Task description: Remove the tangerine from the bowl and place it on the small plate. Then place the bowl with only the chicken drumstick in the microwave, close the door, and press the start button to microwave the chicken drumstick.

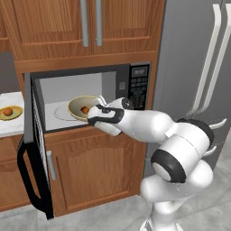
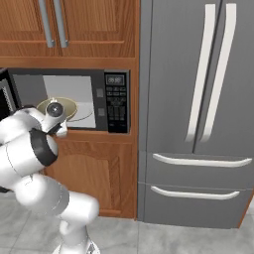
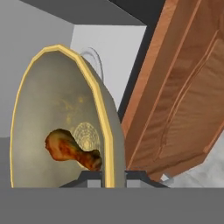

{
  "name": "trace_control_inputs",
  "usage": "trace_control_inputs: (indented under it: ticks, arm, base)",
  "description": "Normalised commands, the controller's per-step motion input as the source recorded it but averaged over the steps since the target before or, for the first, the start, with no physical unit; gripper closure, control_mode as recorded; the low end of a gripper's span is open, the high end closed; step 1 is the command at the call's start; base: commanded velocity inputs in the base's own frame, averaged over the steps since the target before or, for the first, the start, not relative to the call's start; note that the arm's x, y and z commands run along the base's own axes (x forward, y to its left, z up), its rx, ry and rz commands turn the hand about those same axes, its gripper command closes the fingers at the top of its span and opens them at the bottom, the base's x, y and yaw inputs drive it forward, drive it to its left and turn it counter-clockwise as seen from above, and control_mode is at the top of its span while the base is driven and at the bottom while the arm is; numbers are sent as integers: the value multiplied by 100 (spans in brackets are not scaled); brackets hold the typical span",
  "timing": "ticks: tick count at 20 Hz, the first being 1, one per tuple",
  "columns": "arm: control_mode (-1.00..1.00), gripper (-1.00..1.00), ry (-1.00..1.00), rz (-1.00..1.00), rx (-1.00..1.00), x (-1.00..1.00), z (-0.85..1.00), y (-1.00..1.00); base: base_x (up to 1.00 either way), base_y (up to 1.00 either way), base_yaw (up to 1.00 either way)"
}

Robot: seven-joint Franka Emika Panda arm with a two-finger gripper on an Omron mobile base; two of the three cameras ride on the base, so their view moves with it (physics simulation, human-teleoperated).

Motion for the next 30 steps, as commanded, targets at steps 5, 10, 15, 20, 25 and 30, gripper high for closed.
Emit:
trace_control_inputs:
  ticks: [5,10,15,20,25,30]
  arm:
    - [-100,100,0,0,0,47,-38,14]
    - [-100,100,0,0,0,51,-26,23]
    - [-100,100,0,0,0,55,-9,10]
    - [-100,100,0,0,0,52,-12,10]
    - [-100,100,0,0,0,46,-4,3]
    - [-100,100,0,0,0,51,-9,15]
  base:
    - [0,0,0]
    - [0,0,0]
    - [0,0,0]
    - [0,0,0]
    - [0,0,0]
    - [0,0,0]
